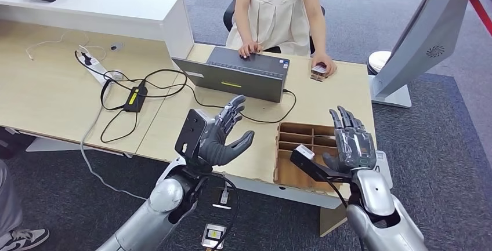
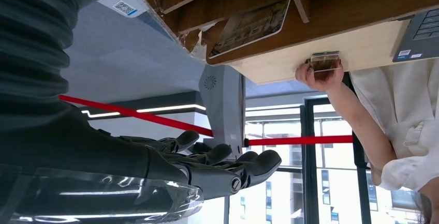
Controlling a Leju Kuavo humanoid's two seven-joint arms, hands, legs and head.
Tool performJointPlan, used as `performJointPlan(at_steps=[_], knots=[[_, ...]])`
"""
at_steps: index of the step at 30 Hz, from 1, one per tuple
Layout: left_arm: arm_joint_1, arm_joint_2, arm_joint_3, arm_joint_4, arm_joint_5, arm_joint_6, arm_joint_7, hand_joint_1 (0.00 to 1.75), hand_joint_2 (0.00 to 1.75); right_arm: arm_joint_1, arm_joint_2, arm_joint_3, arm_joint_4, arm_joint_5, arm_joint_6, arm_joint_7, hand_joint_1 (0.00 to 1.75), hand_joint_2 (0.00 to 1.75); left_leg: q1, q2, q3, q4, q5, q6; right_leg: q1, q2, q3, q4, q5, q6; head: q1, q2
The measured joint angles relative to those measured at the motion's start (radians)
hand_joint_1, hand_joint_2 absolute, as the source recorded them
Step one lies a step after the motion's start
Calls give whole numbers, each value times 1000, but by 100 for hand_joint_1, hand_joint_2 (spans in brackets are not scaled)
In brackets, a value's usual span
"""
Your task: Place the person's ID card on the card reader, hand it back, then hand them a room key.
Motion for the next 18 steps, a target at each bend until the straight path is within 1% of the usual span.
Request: performJointPlan(at_steps=[7,18], knots=[[0,0,-1,-4,2,6,4,0,175,-15,23,13,67,-27,-19,-8,0,175,0,0,0,0,0,0,0,0,0,0,0,0,0,0],[0,0,-3,-7,1,-5,12,0,175,-23,37,30,110,-79,-24,-7,0,175,0,0,0,0,0,0,0,0,0,0,0,0,0,0]])
